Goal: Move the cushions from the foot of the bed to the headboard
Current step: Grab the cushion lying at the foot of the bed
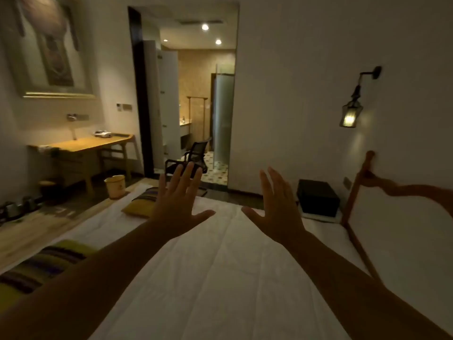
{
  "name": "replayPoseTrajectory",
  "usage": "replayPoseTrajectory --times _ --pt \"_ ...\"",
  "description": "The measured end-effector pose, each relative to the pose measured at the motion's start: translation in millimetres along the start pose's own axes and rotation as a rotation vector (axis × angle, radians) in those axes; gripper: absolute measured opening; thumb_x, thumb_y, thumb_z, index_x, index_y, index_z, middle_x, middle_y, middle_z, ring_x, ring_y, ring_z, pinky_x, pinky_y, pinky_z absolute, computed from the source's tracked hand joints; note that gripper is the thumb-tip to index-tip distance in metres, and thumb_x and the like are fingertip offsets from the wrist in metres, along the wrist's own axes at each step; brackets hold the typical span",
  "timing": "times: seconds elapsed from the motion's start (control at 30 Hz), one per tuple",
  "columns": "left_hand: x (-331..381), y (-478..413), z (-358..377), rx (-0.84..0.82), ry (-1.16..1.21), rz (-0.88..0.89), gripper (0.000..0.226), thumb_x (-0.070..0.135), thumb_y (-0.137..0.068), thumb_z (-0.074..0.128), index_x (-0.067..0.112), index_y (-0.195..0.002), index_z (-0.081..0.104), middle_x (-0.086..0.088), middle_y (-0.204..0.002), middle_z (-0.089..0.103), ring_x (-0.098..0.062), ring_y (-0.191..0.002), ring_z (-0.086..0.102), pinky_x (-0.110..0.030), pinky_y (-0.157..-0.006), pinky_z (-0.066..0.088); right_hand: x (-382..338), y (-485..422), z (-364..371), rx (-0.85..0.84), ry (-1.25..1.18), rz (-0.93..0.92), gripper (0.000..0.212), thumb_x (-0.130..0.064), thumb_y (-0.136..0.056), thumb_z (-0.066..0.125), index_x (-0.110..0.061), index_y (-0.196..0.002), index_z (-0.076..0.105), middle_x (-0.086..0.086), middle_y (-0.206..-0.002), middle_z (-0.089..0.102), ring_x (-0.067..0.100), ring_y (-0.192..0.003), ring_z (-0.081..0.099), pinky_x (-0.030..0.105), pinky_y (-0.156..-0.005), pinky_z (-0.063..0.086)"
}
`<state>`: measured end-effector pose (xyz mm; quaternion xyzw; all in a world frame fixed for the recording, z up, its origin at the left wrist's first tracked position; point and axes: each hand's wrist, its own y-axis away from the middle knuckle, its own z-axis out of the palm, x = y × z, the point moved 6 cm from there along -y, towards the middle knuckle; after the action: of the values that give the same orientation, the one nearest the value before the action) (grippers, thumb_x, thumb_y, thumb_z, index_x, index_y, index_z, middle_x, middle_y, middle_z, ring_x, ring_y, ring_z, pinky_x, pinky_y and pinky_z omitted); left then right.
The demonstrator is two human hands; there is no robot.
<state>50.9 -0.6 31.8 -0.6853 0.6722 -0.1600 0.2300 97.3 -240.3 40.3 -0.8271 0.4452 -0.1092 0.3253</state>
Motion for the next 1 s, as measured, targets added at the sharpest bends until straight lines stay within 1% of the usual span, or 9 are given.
replayPoseTrajectory --times 0.03,0.1,0.2,0.3,0.47,0.6,0.73,0.9,1.0 --pt "-11 12 3 -0.057 -0.017 -0.021 0.108 0.092 -0.072 0.007 0.028 -0.156 -0.015 -0.005 -0.167 -0.014 -0.028 -0.154 -0.009 -0.061 -0.121 0.002 -10 2 10 -0.034 -0.027 -0.010 0.098 -0.079 -0.087 0.033 -0.015 -0.159 0.012 0.013 -0.167 0.011 0.031 -0.154 0.011 0.052 -0.122 0.018" --pt "-35 37 9 -0.079 -0.057 -0.028 0.108 0.091 -0.073 0.006 0.026 -0.158 -0.004 -0.005 -0.168 -0.004 -0.027 -0.155 0.000 -0.061 -0.121 0.006 -34 8 27 -0.074 -0.040 -0.022 0.097 -0.078 -0.088 0.034 -0.015 -0.159 0.014 0.014 -0.166 0.014 0.032 -0.153 0.013 0.051 -0.121 0.022" --pt "-79 80 22 -0.132 -0.096 -0.040 0.108 0.089 -0.076 0.013 0.021 -0.159 0.008 -0.007 -0.168 0.009 -0.027 -0.155 0.007 -0.060 -0.122 0.008 -80 20 60 -0.150 -0.082 -0.064 0.096 -0.078 -0.088 0.030 -0.017 -0.160 0.011 0.013 -0.167 0.012 0.032 -0.154 0.010 0.049 -0.122 0.020" --pt "-124 121 31 -0.215 -0.117 -0.059 0.106 0.087 -0.078 0.013 0.019 -0.159 0.006 -0.009 -0.168 0.007 -0.029 -0.155 0.004 -0.058 -0.123 0.004 -131 24 92 -0.220 -0.145 -0.104 0.096 -0.078 -0.088 0.025 -0.017 -0.160 0.008 0.012 -0.167 0.011 0.030 -0.154 0.009 0.047 -0.123 0.021" --pt "-214 190 33 -0.304 -0.060 -0.132 0.103 0.084 -0.080 0.020 0.021 -0.159 -0.001 -0.008 -0.168 0.006 -0.028 -0.155 0.006 -0.050 -0.124 0.007 -240 36 158 -0.390 -0.202 -0.195 0.103 -0.085 -0.081 0.015 -0.020 -0.160 0.004 0.009 -0.168 0.008 0.026 -0.154 0.009 0.043 -0.122 0.023" --pt "-287 243 29 -0.354 -0.024 -0.216 0.101 0.080 -0.084 0.031 0.021 -0.159 0.001 -0.006 -0.167 0.012 -0.027 -0.154 0.013 -0.046 -0.124 0.017 -327 45 202 -0.473 -0.221 -0.297 0.098 -0.080 -0.085 0.024 -0.020 -0.160 0.002 0.011 -0.166 0.015 0.027 -0.152 0.017 0.040 -0.116 0.031" --pt "-346 300 27 -0.409 -0.011 -0.333 0.099 0.076 -0.086 0.037 0.018 -0.160 0.004 -0.006 -0.167 0.013 -0.026 -0.153 0.016 -0.042 -0.122 0.023 -393 50 237 -0.565 -0.272 -0.374 0.099 -0.078 -0.085 0.028 -0.019 -0.160 0.003 0.010 -0.165 0.017 0.026 -0.152 0.017 0.039 -0.115 0.032" --pt "-406 359 32 -0.466 -0.024 -0.467 0.098 0.073 -0.086 0.043 0.016 -0.159 0.010 -0.008 -0.165 0.021 -0.027 -0.149 0.028 -0.041 -0.115 0.034 -456 60 286 -0.635 -0.334 -0.391 0.094 -0.068 -0.091 0.044 -0.010 -0.158 0.013 0.012 -0.163 0.021 0.026 -0.151 0.020 0.036 -0.116 0.030" --pt "-436 379 46 -0.479 -0.005 -0.527 0.097 0.072 -0.085 0.048 0.014 -0.158 0.018 -0.010 -0.161 0.030 -0.028 -0.145 0.036 -0.042 -0.112 0.038 -481 63 319 -0.707 -0.361 -0.390 0.094 -0.068 -0.091 0.044 -0.010 -0.159 0.013 0.012 -0.164 0.018 0.028 -0.151 0.018 0.039 -0.117 0.029"
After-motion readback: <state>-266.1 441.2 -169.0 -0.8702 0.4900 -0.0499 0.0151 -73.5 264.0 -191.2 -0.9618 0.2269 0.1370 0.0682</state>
